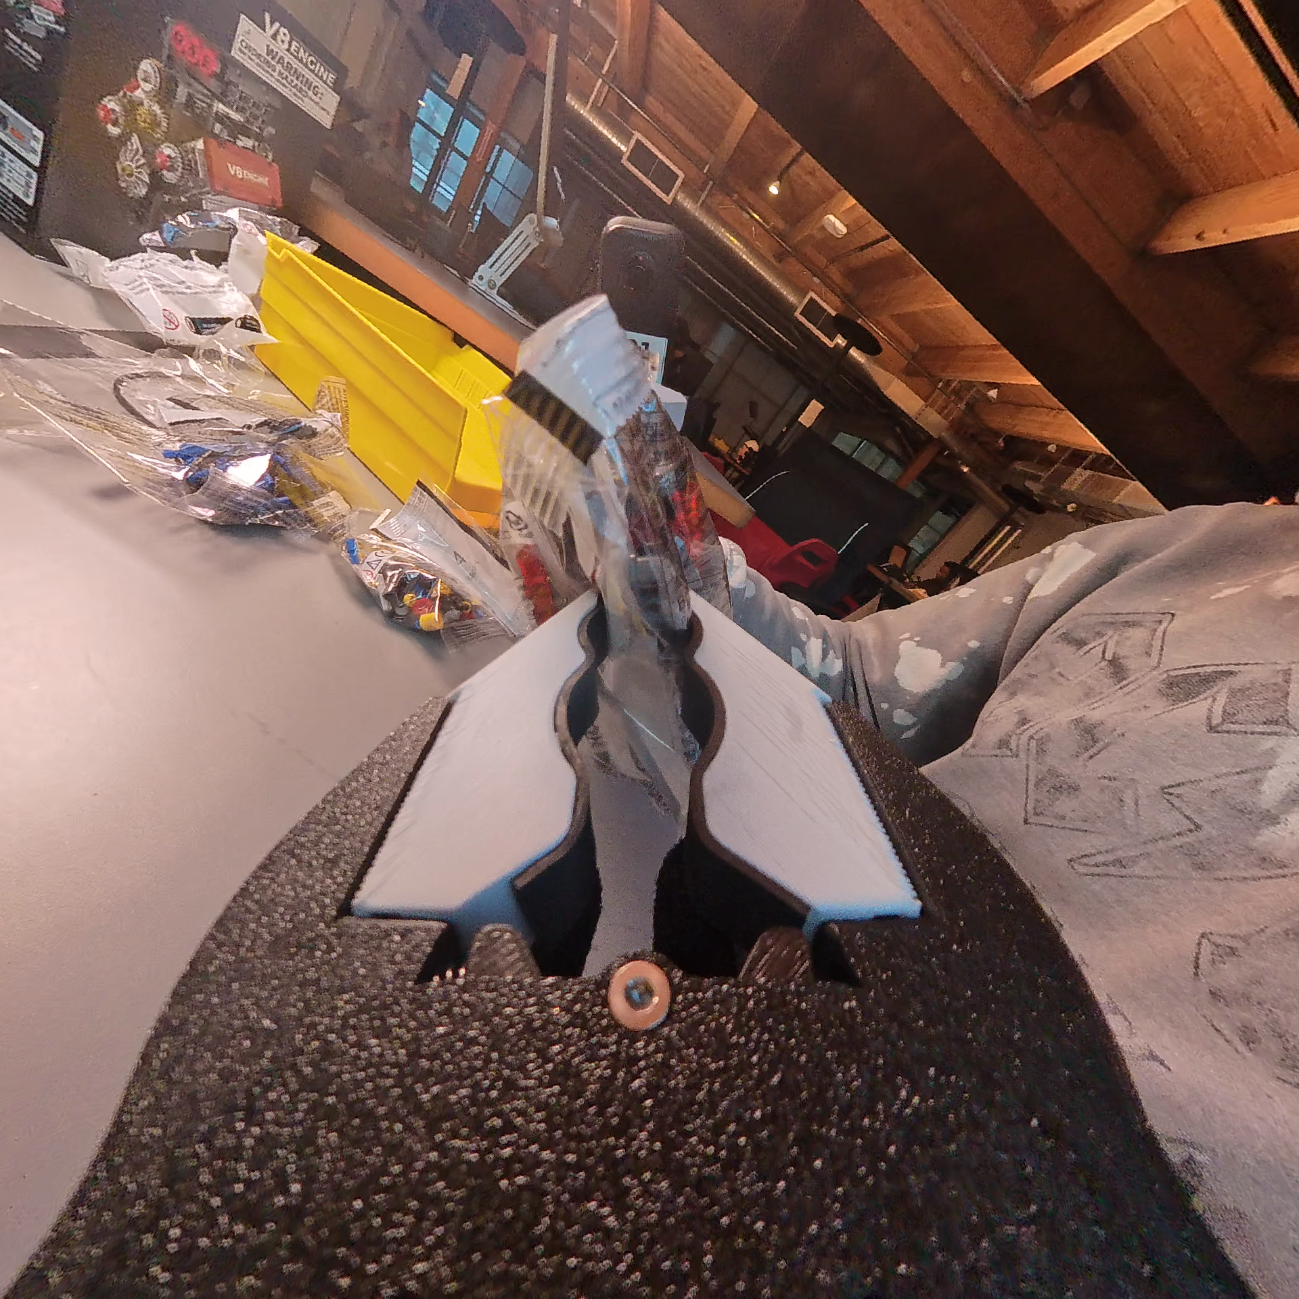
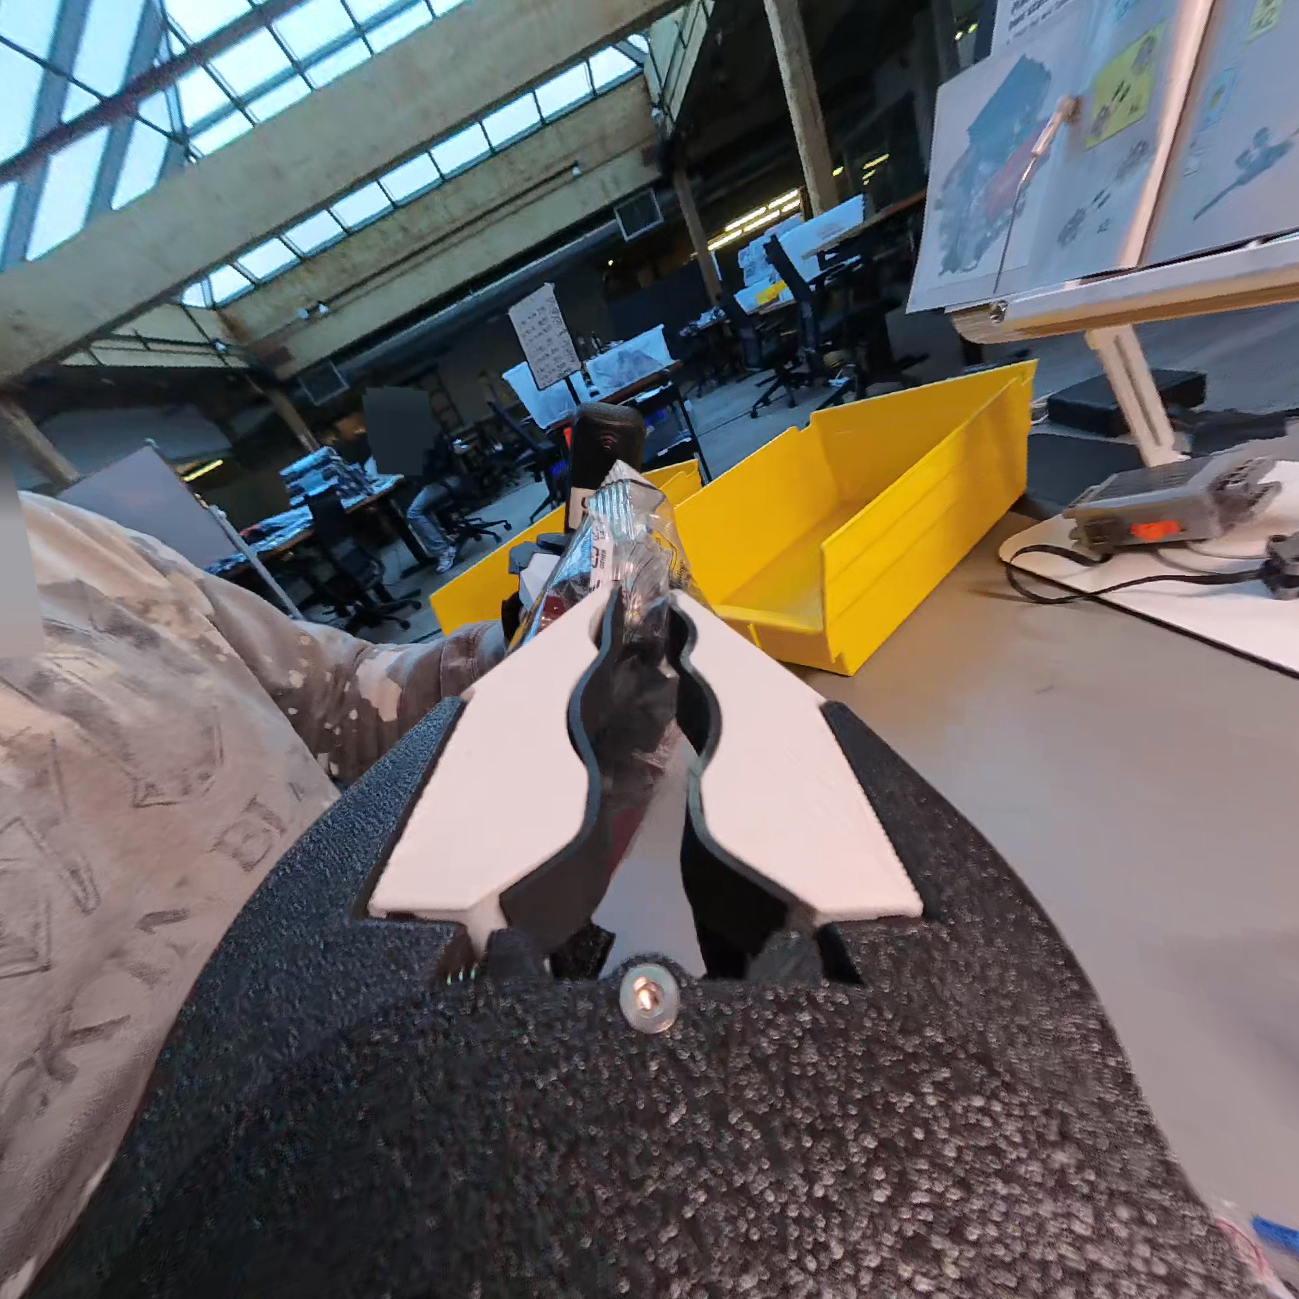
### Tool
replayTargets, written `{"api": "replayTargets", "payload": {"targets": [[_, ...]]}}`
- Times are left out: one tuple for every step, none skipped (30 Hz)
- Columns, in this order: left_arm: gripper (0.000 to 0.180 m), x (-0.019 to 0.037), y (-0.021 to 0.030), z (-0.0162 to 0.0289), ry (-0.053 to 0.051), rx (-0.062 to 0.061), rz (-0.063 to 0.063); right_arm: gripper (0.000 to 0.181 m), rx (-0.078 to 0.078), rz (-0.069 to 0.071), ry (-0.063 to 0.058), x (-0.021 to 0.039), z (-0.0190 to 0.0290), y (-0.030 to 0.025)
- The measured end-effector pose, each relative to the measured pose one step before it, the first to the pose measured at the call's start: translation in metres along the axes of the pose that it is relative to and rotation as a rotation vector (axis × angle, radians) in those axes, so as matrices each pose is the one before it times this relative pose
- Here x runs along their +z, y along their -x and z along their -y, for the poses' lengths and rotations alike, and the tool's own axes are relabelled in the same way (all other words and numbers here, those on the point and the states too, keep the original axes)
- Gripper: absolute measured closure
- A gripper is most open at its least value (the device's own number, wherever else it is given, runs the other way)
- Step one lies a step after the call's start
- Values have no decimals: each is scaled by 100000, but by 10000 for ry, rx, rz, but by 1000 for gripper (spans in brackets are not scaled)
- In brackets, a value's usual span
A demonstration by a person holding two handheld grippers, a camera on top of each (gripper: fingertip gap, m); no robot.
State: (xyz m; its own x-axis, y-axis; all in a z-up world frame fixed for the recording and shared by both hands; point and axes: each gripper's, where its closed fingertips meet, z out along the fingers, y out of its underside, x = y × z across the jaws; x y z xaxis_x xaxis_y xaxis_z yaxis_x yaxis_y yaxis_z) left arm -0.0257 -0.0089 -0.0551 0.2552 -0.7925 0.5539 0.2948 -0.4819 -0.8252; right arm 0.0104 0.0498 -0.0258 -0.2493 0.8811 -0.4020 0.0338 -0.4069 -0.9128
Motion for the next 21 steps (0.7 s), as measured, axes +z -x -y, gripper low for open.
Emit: {"api": "replayTargets", "payload": {"targets": [[165, -174, 30, 41, 47, 7, -64, 173, 127, 45, -289, -529, 617, 128], [164, -122, 42, 65, 23, 47, -5, 175, 77, -13, -171, -406, 412, 51], [162, -82, -6, 22, 22, 18, -22, 176, -70, -116, -117, -289, 266, -43], [159, -89, 136, -19, 34, -4, 64, 178, -18, -42, -144, -273, 312, 38], [159, -135, 177, -13, 34, 34, 87, 179, 14, -21, -134, -241, 302, 32], [160, -197, 182, 87, -7, 18, 87, 179, 26, -8, -58, -249, 196, -20], [161, -180, 283, 137, -18, -52, 167, 180, -27, -29, 83, -195, -25, -88], [162, -107, 193, 69, 21, -70, 102, 180, -165, -155, 162, -87, -186, -254], [162, -77, 232, -24, 48, 51, 163, 181, -175, -193, 182, 0, -218, -305], [162, -96, 420, -15, 42, 150, 304, 181, -130, -108, 111, 48, -43, -175], [162, -122, 177, 75, 35, 111, 152, 181, -167, -69, 78, 48, 120, -103], [163, -140, 54, 259, -47, 63, 77, 181, -183, -17, 80, 55, 206, 9], [163, -205, 198, 361, -91, 31, 180, 181, -189, -55, 43, 15, 355, -7], [164, -224, 111, 318, -55, 82, 140, 181, -206, -66, 62, -3, 316, 7], [165, -182, 23, 252, -39, 179, 132, 181, -215, -25, 57, 7, 246, 106], [165, -91, 1, 88, 48, 192, 159, 181, -189, -88, 100, 69, 36, 49], [165, -82, 68, 21, 78, 162, 186, 181, -126, -104, 78, 32, -45, 12], [165, -126, 56, 74, 18, 102, 114, 181, -63, -30, 34, -43, -55, 60], [165, -116, -34, 112, -16, -23, -13, 181, 22, -20, 36, -43, -84, 1], [165, -91, 89, 121, -56, -84, 29, 181, 5, -85, 11, -38, -17, -111], [165, -77, 236, 78, -43, -57, 112, 181, -35, -63, 17, -19, 10, -82]]}}
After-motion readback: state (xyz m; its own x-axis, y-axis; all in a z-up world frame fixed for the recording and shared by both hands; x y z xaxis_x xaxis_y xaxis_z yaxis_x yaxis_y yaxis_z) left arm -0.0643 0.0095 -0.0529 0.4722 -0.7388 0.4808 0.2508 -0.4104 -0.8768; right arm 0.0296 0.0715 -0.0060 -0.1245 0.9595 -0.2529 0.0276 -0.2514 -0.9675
